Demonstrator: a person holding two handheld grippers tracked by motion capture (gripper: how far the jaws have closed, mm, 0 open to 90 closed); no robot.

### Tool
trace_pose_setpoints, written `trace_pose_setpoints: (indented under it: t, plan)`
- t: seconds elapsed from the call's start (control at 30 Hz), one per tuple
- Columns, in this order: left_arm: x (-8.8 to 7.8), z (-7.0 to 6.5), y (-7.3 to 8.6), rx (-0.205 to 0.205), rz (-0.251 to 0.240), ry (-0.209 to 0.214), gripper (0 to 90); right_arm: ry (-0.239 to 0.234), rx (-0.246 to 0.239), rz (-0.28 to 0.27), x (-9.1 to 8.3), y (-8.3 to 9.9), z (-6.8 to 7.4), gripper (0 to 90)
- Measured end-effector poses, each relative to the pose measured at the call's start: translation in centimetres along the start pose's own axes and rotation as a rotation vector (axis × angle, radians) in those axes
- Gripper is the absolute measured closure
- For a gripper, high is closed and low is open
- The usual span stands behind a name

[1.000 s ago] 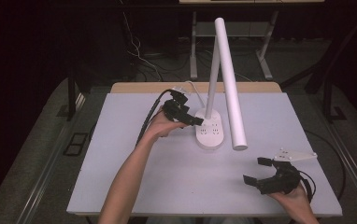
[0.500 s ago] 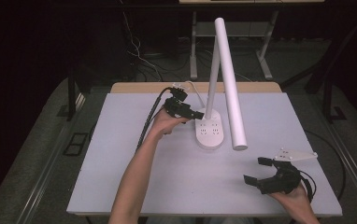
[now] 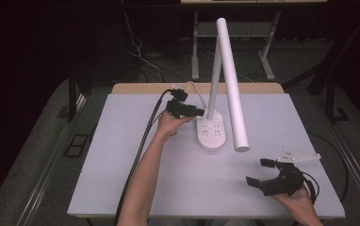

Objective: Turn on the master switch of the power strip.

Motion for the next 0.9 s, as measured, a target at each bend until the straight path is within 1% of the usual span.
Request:
trace_pose_setpoints:
  t: [0.17, 0.23, 0.27, 0.3, 0.33, 0.37, 0.4, 0.53, 0.57, 0.6, 0.73, 0.77, 0.8, 0.9]
  plan:
    - [0.9, 0.0, 0.1, -0.038, -0.029, 0.010, 61.3, 0.000, 0.000, 0.001, 0.0, 0.0, 0.0, 0.4]
    - [1.1, 0.2, 0.2, -0.022, -0.022, 0.000, 65.3, 0.000, 0.000, 0.003, 0.0, 0.0, 0.0, 0.4]
    - [1.3, 0.2, 0.3, -0.038, -0.030, 0.004, 67.6, 0.000, 0.001, 0.003, 0.0, 0.0, 0.0, 0.3]
    - [1.5, 0.2, 0.4, -0.045, -0.029, 0.000, 69.7, 0.000, 0.001, 0.003, 0.0, 0.0, 0.0, 0.4]
    - [1.7, 0.2, 0.4, -0.046, -0.029, -0.003, 72.4, -0.001, 0.001, 0.003, 0.0, 0.0, 0.0, 0.3]
    - [1.7, 0.3, 0.5, -0.037, -0.018, -0.006, 74.6, 0.000, -0.003, 0.002, 0.0, 0.0, 0.0, 0.4]
    - [2.0, 0.2, 0.6, -0.056, -0.032, -0.006, 77.4, 0.000, -0.005, 0.003, 0.0, 0.0, 0.0, 0.4]
    - [2.5, 0.2, 0.8, -0.064, -0.025, -0.019, 85.9, 0.000, -0.007, 0.004, 0.1, 0.0, 0.0, 0.4]
    - [2.4, 0.3, 0.8, -0.056, -0.012, -0.017, 87.5, -0.001, -0.007, 0.004, 0.1, 0.0, 0.0, 0.4]
    - [2.7, 0.2, 0.9, -0.082, -0.027, -0.015, 88.9, -0.001, -0.007, 0.004, 0.1, 0.0, 0.0, 0.3]
    - [2.9, 0.3, 1.0, -0.077, -0.018, -0.032, 89.4, -0.001, -0.010, 0.006, 0.1, 0.1, 0.0, 0.3]
    - [3.0, 0.3, 1.1, -0.088, -0.014, -0.039, 89.5, -0.001, -0.010, 0.005, 0.1, 0.1, 0.0, 0.3]
    - [3.0, 0.4, 1.1, -0.075, -0.011, -0.040, 89.5, -0.001, -0.011, 0.005, 0.1, 0.0, 0.0, 0.4]
    - [3.3, 0.4, 1.3, -0.074, -0.004, -0.053, 89.4, -0.002, -0.015, 0.007, 0.1, 0.1, 0.0, 0.4]
Point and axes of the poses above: each handheld gripper's, and its own axes: x roughly forward along the jaws, y roughly out of its underside, z roughly to its left, the point moved 2 cm from there along x, roughly forward along the jaws, and after that the axes turned 8 degrees about -x, right-handed, at the moved point
